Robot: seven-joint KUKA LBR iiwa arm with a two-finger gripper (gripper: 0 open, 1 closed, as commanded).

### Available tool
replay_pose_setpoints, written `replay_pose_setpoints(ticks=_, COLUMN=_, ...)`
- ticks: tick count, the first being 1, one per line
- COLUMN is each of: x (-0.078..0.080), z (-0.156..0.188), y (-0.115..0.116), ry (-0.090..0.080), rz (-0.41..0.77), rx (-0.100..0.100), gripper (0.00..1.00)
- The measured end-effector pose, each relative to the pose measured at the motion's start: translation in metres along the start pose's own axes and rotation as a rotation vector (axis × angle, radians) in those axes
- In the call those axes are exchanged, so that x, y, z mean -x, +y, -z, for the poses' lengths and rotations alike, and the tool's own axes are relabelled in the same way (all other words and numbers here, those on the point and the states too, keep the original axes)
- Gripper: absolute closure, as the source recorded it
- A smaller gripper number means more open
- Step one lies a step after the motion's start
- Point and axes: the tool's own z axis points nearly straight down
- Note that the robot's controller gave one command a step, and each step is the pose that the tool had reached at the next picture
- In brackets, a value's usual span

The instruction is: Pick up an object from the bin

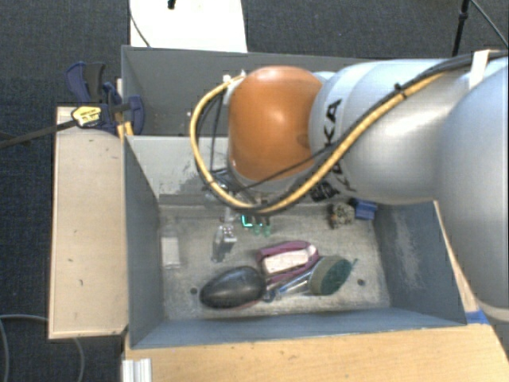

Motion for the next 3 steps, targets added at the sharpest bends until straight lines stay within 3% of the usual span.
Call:
replay_pose_setpoints(ticks=1, x=-0.032, z=-0.12, y=-0.042, ry=-0.01, rz=0.03, rx=0.003, gripper=0.0)
replay_pose_setpoints(ticks=2, x=-0.07, z=-0.085, y=-0.107, ry=-0.005, rz=0.055, rx=-0.002, gripper=0.0)
replay_pose_setpoints(ticks=3, x=-0.054, z=-0.092, y=-0.158, ry=-0.007, rz=0.131, rx=-0.001, gripper=0.0)
